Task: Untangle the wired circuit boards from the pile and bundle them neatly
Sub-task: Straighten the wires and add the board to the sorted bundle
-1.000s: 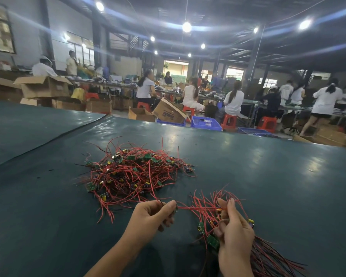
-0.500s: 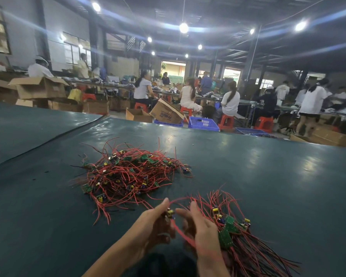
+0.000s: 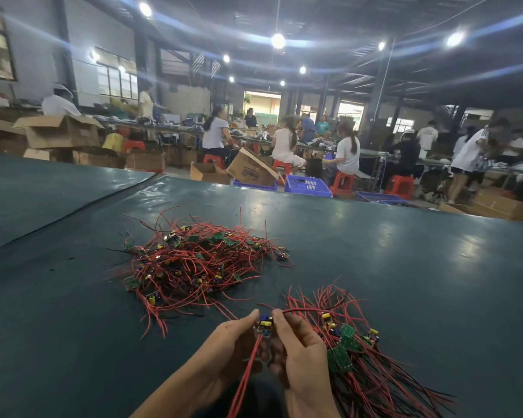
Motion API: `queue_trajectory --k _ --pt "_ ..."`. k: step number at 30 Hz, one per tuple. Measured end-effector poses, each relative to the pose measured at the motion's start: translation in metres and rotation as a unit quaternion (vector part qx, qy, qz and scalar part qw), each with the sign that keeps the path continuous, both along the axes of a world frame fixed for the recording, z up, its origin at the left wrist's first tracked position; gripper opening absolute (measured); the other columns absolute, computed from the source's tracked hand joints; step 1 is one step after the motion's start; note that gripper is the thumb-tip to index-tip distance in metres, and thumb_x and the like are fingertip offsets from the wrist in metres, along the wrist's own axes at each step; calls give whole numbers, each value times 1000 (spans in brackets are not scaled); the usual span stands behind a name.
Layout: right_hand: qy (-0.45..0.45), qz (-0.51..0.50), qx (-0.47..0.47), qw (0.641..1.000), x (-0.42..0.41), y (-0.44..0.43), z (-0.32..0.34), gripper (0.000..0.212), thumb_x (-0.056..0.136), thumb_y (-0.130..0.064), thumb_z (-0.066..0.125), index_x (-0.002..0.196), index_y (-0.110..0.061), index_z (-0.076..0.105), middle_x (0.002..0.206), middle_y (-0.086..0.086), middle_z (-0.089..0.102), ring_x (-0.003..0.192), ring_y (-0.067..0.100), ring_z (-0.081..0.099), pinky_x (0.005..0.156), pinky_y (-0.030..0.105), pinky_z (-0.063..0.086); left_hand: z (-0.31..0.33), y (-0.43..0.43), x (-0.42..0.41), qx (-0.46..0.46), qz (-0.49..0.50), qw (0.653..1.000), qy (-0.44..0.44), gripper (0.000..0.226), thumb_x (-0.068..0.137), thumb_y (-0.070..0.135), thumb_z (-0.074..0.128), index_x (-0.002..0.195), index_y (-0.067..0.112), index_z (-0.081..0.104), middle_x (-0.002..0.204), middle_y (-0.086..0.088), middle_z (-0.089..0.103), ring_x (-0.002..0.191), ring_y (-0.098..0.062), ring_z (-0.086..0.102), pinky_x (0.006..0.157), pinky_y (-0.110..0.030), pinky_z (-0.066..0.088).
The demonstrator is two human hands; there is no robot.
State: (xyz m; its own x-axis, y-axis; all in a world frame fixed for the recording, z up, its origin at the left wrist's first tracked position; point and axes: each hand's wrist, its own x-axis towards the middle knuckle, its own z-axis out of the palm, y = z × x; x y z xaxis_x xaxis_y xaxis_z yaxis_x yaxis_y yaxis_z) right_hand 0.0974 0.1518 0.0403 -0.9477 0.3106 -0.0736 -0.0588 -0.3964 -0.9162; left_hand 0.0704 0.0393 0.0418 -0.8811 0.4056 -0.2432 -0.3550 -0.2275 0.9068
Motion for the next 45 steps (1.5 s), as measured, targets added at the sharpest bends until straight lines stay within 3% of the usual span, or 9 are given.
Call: queue_trajectory --k 7,10,16,19,24,28,35,40,45 --pt "28 -54 -33 998 3 4 3 10 83 -9 68 83 1 66 63 8 70 42 9 57 38 20 45 -4 6 10 -27 -28 991 128 30 73 45 73 61 19 67 67 -8 64 61 -16 59 58 -23 45" --pt "38 -43 -6 998 4 3 2 8 79 -9 70 72 -6 70 61 9 70 49 13 64 43 22 51 0 9 14 -56 4 978 199 31 71 53 72 68 22 69 67 -5 64 63 -16 59 59 -24 46" --pt "77 -37 110 990 2 -2 -5 9 83 -7 70 74 -8 73 71 8 74 66 16 71 60 19 54 8 9 12 -13 94 985 147 51 79 49 52 68 2 70 55 -10 56 48 -16 54 48 -23 45" --pt "74 -44 104 991 1 -3 -4 11 82 -4 71 72 -8 73 69 7 73 62 13 70 57 15 52 5 8 8 -11 104 985 137 48 92 34 51 77 -9 67 57 -12 56 48 -17 53 47 -23 44" --pt "20 -76 33 996 -2 0 -4 29 83 -8 72 54 -12 69 45 -5 54 37 3 45 40 15 38 4 6 7 -34 68 973 218 49 96 12 49 47 10 58 48 -7 52 44 -16 47 49 -24 42" --pt "-27 -91 -7 995 -5 6 -5 35 83 -14 73 49 -15 67 43 -3 45 35 7 35 38 18 29 4 6 7 -61 31 966 248 49 92 22 59 44 13 55 46 -4 52 43 -13 47 51 -22 40" --pt "-42 -148 -85 984 -13 31 -1 18 84 -16 73 70 -13 61 45 -1 44 30 6 31 30 15 28 8 -5 4 -83 -12 953 291 43 72 47 62 44 15 57 47 -5 54 45 -13 50 55 -22 42" --pt "-13 -174 -142 974 -16 46 2 11 86 -13 69 80 -8 62 59 0 54 31 3 34 29 14 26 10 -14 -1 -56 -1 956 289 42 69 46 64 43 14 56 44 -5 54 43 -16 47 54 -23 40" --pt "-11 -166 -112 980 -15 38 -1 18 87 -26 68 76 -13 64 55 -5 54 31 3 32 31 14 27 6 -10 0 -76 23 957 279 46 73 47 62 42 15 57 47 -6 55 47 -15 49 56 -22 42"
